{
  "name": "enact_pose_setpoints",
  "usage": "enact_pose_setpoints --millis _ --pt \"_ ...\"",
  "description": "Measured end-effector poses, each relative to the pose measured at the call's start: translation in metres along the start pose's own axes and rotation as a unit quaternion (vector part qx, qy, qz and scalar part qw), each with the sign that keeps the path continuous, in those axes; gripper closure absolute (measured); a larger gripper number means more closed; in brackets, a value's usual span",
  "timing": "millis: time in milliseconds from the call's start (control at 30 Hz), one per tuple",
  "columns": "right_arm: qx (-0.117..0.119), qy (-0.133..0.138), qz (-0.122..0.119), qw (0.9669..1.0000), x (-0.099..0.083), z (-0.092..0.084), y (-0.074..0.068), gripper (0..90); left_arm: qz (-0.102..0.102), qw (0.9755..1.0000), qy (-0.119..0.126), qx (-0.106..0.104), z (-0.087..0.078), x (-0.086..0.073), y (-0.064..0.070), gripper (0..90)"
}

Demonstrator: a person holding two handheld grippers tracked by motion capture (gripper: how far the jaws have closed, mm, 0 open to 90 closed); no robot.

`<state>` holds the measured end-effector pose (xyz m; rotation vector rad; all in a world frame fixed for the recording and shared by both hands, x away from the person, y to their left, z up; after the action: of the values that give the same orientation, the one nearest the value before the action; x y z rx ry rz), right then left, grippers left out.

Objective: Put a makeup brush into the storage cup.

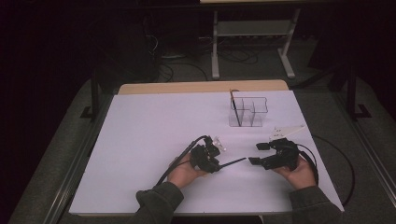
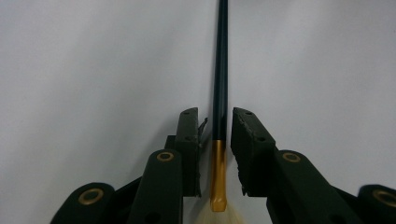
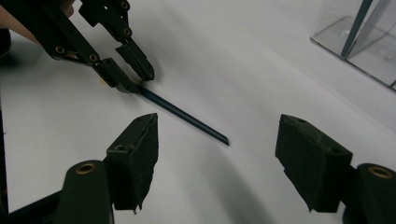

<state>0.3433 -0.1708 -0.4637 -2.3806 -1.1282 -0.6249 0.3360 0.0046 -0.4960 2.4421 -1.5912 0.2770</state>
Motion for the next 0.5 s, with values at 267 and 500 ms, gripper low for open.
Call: enact_pose_setpoints --millis 267,500 --pt "0.000 0.002 -0.002 1.0000 0.0004 -0.0005 0.0004 29.2 0.003 1.0000 -0.007 0.005 0.0008 -0.0009 0.0014 76.4" --pt "0.000 0.003 -0.003 1.0000 0.0006 -0.0007 0.0001 29.2 0.010 0.9997 -0.009 0.020 0.0014 -0.0009 0.0030 77.6"
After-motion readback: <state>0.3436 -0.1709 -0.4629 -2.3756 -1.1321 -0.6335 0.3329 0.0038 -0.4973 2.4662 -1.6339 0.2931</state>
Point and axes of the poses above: each handheld gripper's, and its own axes: z roughly forward along the jaws, x roughly out of its top, y roughly to its right, the point moved 8 cm from there along z, roughly forward along the jaws, and after that the axes turned 14 degrees about -y, right-handed, at the moved point
